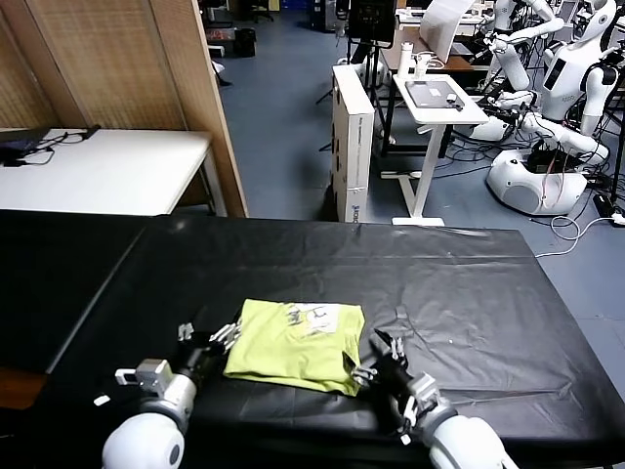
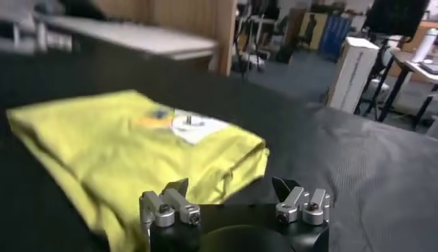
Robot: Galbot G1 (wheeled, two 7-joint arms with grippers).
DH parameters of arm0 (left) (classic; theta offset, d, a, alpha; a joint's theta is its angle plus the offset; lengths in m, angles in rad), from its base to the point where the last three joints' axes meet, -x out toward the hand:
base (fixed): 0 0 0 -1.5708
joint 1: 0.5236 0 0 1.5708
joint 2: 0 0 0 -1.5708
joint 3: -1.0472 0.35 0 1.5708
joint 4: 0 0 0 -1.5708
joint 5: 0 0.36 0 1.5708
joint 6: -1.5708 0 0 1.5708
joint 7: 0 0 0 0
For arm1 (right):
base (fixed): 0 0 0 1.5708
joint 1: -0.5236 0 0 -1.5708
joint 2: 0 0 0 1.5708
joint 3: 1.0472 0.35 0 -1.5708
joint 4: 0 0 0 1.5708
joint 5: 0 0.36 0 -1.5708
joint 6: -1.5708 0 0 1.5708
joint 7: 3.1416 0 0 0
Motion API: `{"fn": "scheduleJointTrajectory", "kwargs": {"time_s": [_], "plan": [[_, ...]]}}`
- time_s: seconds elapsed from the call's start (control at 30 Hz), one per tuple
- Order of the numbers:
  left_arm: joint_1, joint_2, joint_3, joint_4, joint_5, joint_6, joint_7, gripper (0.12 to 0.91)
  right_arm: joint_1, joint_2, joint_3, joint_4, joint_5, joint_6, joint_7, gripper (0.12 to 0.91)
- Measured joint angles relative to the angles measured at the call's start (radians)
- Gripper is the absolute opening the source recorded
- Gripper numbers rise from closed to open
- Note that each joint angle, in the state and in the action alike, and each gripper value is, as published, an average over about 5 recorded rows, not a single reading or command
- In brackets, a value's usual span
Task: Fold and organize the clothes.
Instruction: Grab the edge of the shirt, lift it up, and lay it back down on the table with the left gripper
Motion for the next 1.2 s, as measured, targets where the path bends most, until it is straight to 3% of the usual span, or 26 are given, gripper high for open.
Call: {"fn": "scheduleJointTrajectory", "kwargs": {"time_s": [0.33,0.67,1.0,1.1,1.2], "plan": [[-0.003,-0.062,0.016,0.05,-0.012,-0.04,0.008,0.907,-0.114,0.028,0.185,0.132,0.171,0.026,0.04,0.907],[-0.018,-0.103,0.006,0.117,-0.099,-0.065,0.007,0.896,-0.157,0.03,0.288,0.208,0.201,0.024,0.042,0.907],[-0.017,-0.135,0.023,0.151,-0.112,-0.075,0.013,0.776,-0.162,0.03,0.307,0.215,0.201,0.023,0.041,0.907],[-0.017,-0.139,0.025,0.153,-0.116,-0.074,0.013,0.68,-0.161,0.03,0.307,0.213,0.201,0.023,0.041,0.907],[-0.014,-0.14,0.025,0.152,-0.129,-0.071,0.012,0.52,-0.159,0.03,0.307,0.209,0.199,0.023,0.041,0.907]]}}
